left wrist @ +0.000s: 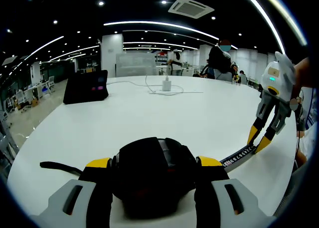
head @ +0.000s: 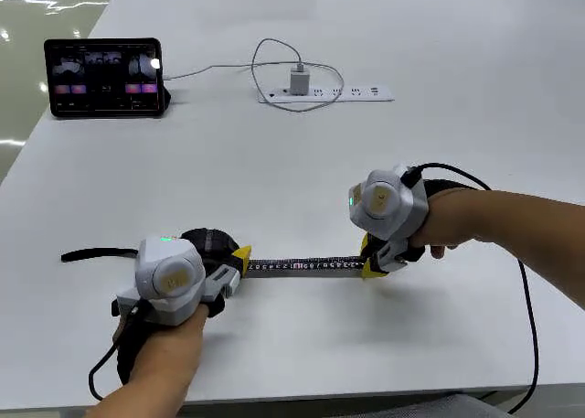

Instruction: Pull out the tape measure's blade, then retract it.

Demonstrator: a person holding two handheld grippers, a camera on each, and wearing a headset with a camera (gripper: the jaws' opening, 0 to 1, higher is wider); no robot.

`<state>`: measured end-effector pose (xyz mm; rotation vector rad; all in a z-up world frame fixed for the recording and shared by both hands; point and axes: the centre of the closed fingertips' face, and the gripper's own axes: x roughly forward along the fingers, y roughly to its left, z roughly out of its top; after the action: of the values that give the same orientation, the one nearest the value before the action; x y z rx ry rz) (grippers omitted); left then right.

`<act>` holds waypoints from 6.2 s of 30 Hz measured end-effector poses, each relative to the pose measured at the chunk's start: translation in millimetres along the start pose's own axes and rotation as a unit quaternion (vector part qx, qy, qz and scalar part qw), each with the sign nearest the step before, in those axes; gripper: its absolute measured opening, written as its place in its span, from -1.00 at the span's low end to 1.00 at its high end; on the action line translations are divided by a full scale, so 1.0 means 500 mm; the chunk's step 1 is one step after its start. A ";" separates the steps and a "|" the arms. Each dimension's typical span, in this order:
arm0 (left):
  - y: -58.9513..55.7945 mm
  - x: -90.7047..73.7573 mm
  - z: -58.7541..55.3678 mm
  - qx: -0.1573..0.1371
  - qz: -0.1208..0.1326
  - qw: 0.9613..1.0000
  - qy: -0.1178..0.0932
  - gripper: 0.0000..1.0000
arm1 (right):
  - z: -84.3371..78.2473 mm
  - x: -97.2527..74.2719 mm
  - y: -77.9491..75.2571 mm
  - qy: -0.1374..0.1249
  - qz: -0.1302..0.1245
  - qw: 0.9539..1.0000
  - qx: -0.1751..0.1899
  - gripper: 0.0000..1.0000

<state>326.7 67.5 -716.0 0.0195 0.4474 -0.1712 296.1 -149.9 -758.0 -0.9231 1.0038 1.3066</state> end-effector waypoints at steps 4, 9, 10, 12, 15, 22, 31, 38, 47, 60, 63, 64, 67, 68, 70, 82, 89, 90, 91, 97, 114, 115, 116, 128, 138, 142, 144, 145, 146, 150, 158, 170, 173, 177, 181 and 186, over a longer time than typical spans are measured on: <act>0.000 0.000 0.001 0.000 0.000 1.000 0.000 0.25 | 0.003 0.001 0.001 0.001 0.000 1.000 -0.004 -0.79; 0.000 -0.001 0.000 0.000 -0.001 1.000 0.001 0.25 | 0.007 0.002 0.001 -0.002 0.001 1.000 -0.005 -0.79; 0.000 -0.001 0.000 0.000 -0.001 1.000 0.001 0.25 | 0.009 0.003 0.001 -0.002 0.002 1.000 -0.007 -0.79; 0.000 -0.001 0.000 0.000 -0.001 1.000 0.001 0.25 | 0.010 0.003 0.001 -0.003 0.001 1.000 -0.005 -0.79; 0.000 0.000 0.000 -0.001 -0.001 1.000 0.001 0.26 | 0.013 0.004 0.001 -0.003 0.001 1.000 -0.004 -0.79; -0.001 0.000 0.000 -0.001 -0.001 1.000 0.002 0.26 | 0.020 0.007 -0.001 -0.003 0.000 1.000 -0.003 -0.79; -0.001 0.001 -0.001 0.000 -0.002 1.000 0.004 0.25 | 0.030 0.010 -0.001 -0.008 0.002 1.000 -0.005 -0.79; -0.001 0.001 -0.002 0.000 -0.002 1.000 0.004 0.25 | 0.036 0.012 -0.001 -0.013 0.002 1.000 -0.006 -0.79; 0.000 0.002 -0.003 0.000 -0.002 1.000 0.005 0.25 | 0.045 0.015 -0.001 -0.016 0.001 1.000 -0.007 -0.79; 0.001 0.004 -0.002 0.000 -0.002 1.000 0.006 0.25 | 0.055 0.019 -0.001 -0.016 -0.002 1.000 -0.007 -0.79; 0.001 0.004 -0.002 0.000 -0.002 1.000 0.006 0.25 | 0.058 0.020 -0.001 -0.016 -0.001 1.000 -0.005 -0.79; 0.001 0.004 -0.002 0.000 -0.003 1.000 0.006 0.25 | 0.059 0.020 -0.001 -0.016 -0.001 1.000 -0.005 -0.79; 0.001 0.004 -0.002 0.000 -0.003 1.000 0.006 0.25 | 0.061 0.021 -0.001 -0.014 -0.001 1.000 -0.006 -0.79; 0.001 0.004 -0.002 0.000 -0.002 1.000 0.006 0.25 | 0.062 0.021 -0.001 -0.013 -0.001 1.000 -0.006 -0.79; 0.001 0.004 -0.001 0.000 -0.002 1.000 0.006 0.25 | 0.063 0.022 -0.001 -0.013 -0.001 1.000 -0.006 -0.79; 0.001 0.006 -0.002 0.000 -0.002 1.000 0.006 0.25 | 0.071 0.025 -0.001 -0.014 -0.003 1.000 -0.006 -0.79; 0.000 0.006 -0.002 0.000 -0.003 1.000 0.006 0.25 | 0.075 0.027 -0.001 -0.014 -0.003 1.000 -0.007 -0.79; 0.000 0.005 -0.002 0.000 -0.003 1.000 0.006 0.25 | 0.076 0.027 -0.001 -0.014 -0.003 1.000 -0.007 -0.79; 0.001 0.005 -0.002 0.000 -0.003 1.000 0.006 0.25 | 0.077 0.027 -0.001 -0.014 -0.003 1.000 -0.007 -0.79; 0.001 0.005 -0.002 0.000 -0.003 1.000 0.006 0.25 | 0.081 0.027 -0.001 -0.015 -0.003 1.000 -0.009 -0.79; 0.000 0.005 -0.002 -0.001 -0.003 1.000 0.007 0.25 | 0.092 0.029 0.000 -0.029 0.002 0.999 -0.018 -0.79; 0.000 0.005 -0.002 -0.001 -0.003 1.000 0.007 0.25 | 0.093 0.030 0.000 -0.030 0.002 0.999 -0.017 -0.79; 0.000 0.005 -0.002 0.000 -0.003 1.000 0.007 0.25 | 0.094 0.030 0.000 -0.030 0.002 0.999 -0.017 -0.79; 0.000 0.004 -0.002 0.001 -0.004 1.000 0.009 0.25 | 0.105 0.034 0.001 -0.031 0.002 0.999 -0.018 -0.79; 0.000 0.005 -0.004 0.006 -0.006 1.000 0.011 0.25 | 0.113 0.038 0.001 -0.031 0.001 0.999 -0.019 -0.79; 0.000 0.005 -0.004 0.005 -0.007 1.000 0.011 0.24 | 0.116 0.039 0.001 -0.032 0.001 0.999 -0.018 -0.79; 0.000 0.004 -0.003 0.004 -0.007 1.000 0.012 0.24 | 0.118 0.040 0.002 -0.033 0.000 0.999 -0.017 -0.79; 0.001 0.004 -0.003 0.004 -0.009 1.000 0.012 0.23 | 0.119 0.040 0.002 -0.034 0.000 0.999 -0.017 -0.79; 0.001 0.004 -0.004 0.004 -0.009 1.000 0.013 0.23 | 0.119 0.040 0.002 -0.034 0.000 0.999 -0.017 -0.79; 0.001 0.004 -0.004 0.004 -0.013 1.000 0.014 0.23 | 0.123 0.041 0.001 -0.037 -0.001 0.999 -0.019 -0.79; 0.001 0.003 -0.005 -0.001 -0.020 1.000 0.016 0.22 | 0.129 0.043 0.000 -0.041 0.001 0.999 -0.015 -0.79; 0.000 0.003 -0.004 -0.003 -0.024 1.000 0.017 0.22 | 0.140 0.047 0.002 -0.043 0.003 0.999 -0.017 -0.79; 0.000 0.003 -0.004 -0.002 -0.025 1.000 0.017 0.22 | 0.146 0.050 0.002 -0.036 0.003 0.999 -0.024 -0.78; 0.000 0.002 -0.004 -0.003 -0.026 1.000 0.017 0.22 | 0.149 0.050 0.002 -0.038 0.004 0.999 -0.025 -0.79; 0.000 0.003 -0.004 -0.003 -0.026 1.000 0.017 0.22 | 0.153 0.052 0.003 -0.042 0.005 0.999 -0.022 -0.79; 0.000 0.003 -0.004 -0.001 -0.027 1.000 0.016 0.22 | 0.157 0.053 0.004 -0.043 0.006 0.999 -0.021 -0.79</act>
<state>327.2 67.5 -718.3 0.0076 0.4814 -0.2231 298.9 -67.1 -758.4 -0.8853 0.9189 1.3695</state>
